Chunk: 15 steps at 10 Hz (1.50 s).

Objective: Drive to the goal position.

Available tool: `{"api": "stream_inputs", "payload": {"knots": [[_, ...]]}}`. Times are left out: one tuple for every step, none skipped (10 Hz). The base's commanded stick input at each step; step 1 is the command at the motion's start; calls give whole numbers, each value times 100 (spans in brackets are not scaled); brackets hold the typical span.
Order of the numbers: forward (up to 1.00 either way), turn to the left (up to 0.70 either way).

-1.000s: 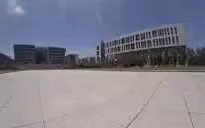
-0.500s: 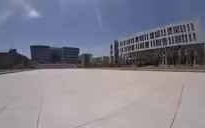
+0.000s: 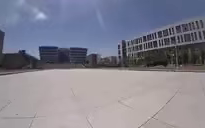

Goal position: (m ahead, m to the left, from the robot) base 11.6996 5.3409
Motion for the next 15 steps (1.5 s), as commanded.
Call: {"api": "stream_inputs", "payload": {"knots": [[100, 0], [100, 0], [100, 2], [100, 14], [100, 40], [100, 40], [100, 40], [100, 40], [100, 40], [100, 35], [100, 13], [100, 0], [100, 0], [100, 0], [100, 0]]}}
